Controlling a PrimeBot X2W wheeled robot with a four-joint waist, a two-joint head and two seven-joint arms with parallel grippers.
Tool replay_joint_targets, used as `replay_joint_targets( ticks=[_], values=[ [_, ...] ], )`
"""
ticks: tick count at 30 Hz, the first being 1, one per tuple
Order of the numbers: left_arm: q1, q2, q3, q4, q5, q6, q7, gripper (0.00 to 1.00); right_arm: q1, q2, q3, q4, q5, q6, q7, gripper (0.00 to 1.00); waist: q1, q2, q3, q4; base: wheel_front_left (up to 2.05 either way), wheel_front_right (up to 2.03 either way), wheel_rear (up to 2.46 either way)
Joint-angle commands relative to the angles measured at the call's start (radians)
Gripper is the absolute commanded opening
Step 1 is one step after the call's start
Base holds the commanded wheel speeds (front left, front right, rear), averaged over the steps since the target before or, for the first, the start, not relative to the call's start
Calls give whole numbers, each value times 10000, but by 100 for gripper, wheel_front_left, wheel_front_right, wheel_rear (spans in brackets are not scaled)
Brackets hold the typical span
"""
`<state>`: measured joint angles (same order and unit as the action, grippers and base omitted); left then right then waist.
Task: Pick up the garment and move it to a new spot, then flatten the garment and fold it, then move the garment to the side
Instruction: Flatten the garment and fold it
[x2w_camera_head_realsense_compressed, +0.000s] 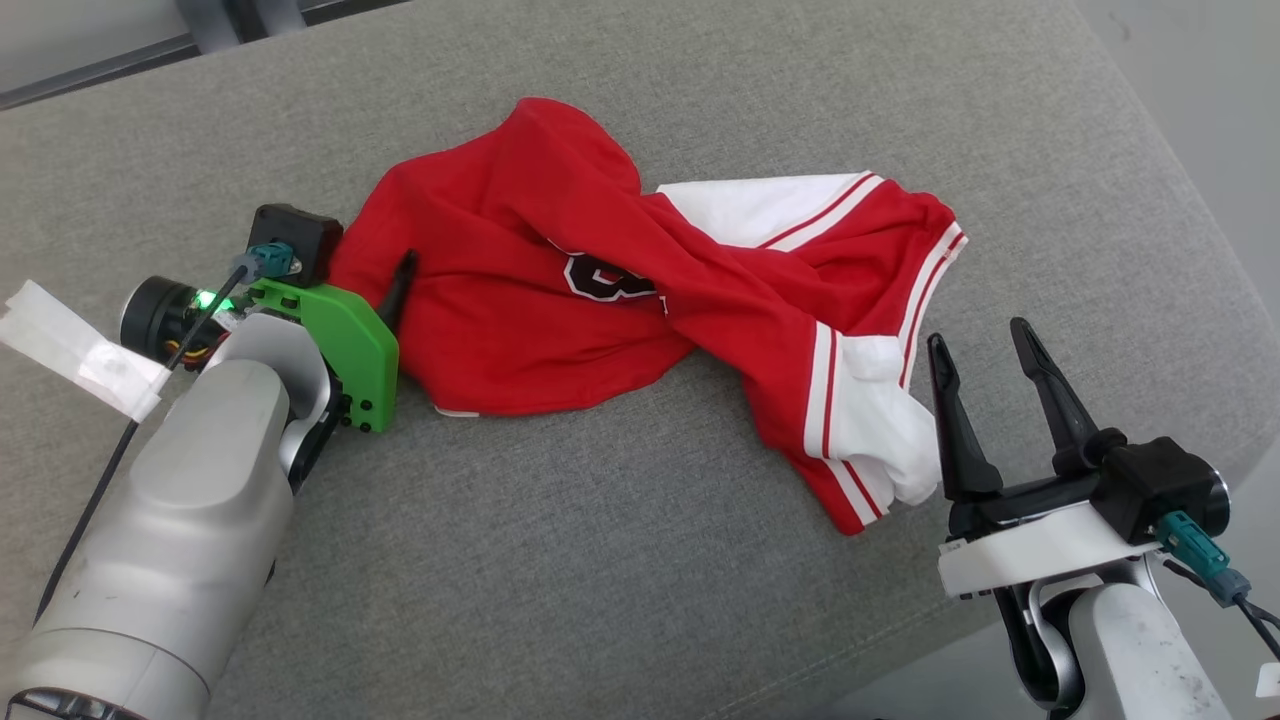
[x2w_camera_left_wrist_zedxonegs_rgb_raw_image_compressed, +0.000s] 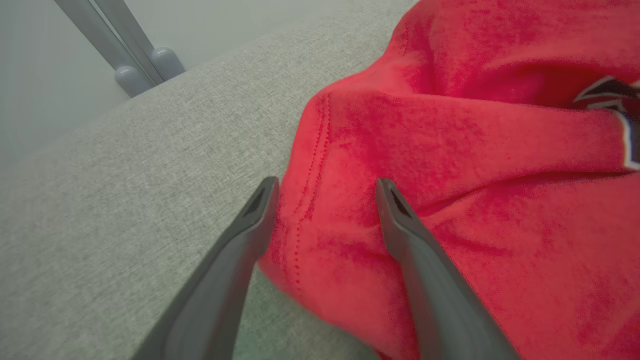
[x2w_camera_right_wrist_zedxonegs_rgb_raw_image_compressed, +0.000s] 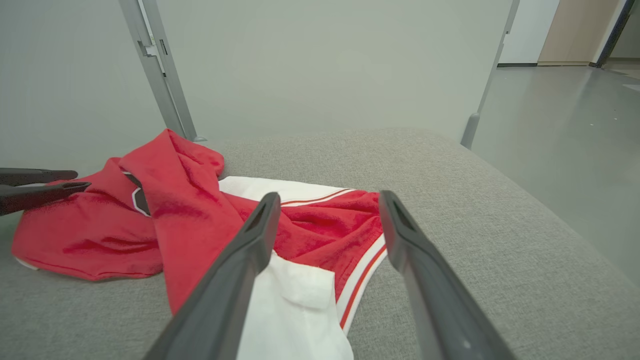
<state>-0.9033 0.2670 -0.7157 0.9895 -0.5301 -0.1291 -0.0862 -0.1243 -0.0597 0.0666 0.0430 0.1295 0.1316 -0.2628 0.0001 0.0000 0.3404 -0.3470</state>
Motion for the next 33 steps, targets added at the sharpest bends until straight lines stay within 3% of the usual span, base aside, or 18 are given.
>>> replay_joint_targets(
  ticks=[1,4,5,6,7,15,21,24,33],
  values=[
    [-182,34,-56,195,-232,-23,52,100,-80,24,-4,-52,2,-18,-29,100,-1,0,167,-158,0,0,0],
    [-153,-42,-342,626,-509,-23,256,100,-45,36,-47,-39,-31,-18,-29,100,-1,0,173,-159,0,0,0],
    [-147,-47,-431,723,-567,-23,277,90,-26,41,-66,-31,-45,-18,-29,100,-1,0,160,-148,0,0,0],
    [-147,-97,-614,830,-706,-23,238,13,27,49,-89,-22,-70,-18,-29,100,-1,0,110,-95,0,0,0],
    [-165,-121,-707,850,-727,-23,145,0,44,52,-101,-33,-77,-18,-29,100,-1,0,68,-45,0,0,0],
    [-425,-404,-874,781,-1064,-23,-1338,0,282,-53,-172,-66,-168,-18,-29,100,-1,0,-490,759,0,0,0],
    [199,-291,-415,477,-1277,73,-1786,0,600,-203,-197,-1,-185,-18,-29,100,-1,0,-1024,1592,0,0,0],
    [751,-51,151,-370,-1263,379,-1796,0,694,-272,-205,16,-177,-18,-29,100,-1,0,-1206,1957,0,0,0],
    [4445,330,2036,-3012,-928,1269,-1793,0,1069,-325,-194,142,-171,-18,-29,100,-1,0,-1690,2627,0,0,0]
  ],
)
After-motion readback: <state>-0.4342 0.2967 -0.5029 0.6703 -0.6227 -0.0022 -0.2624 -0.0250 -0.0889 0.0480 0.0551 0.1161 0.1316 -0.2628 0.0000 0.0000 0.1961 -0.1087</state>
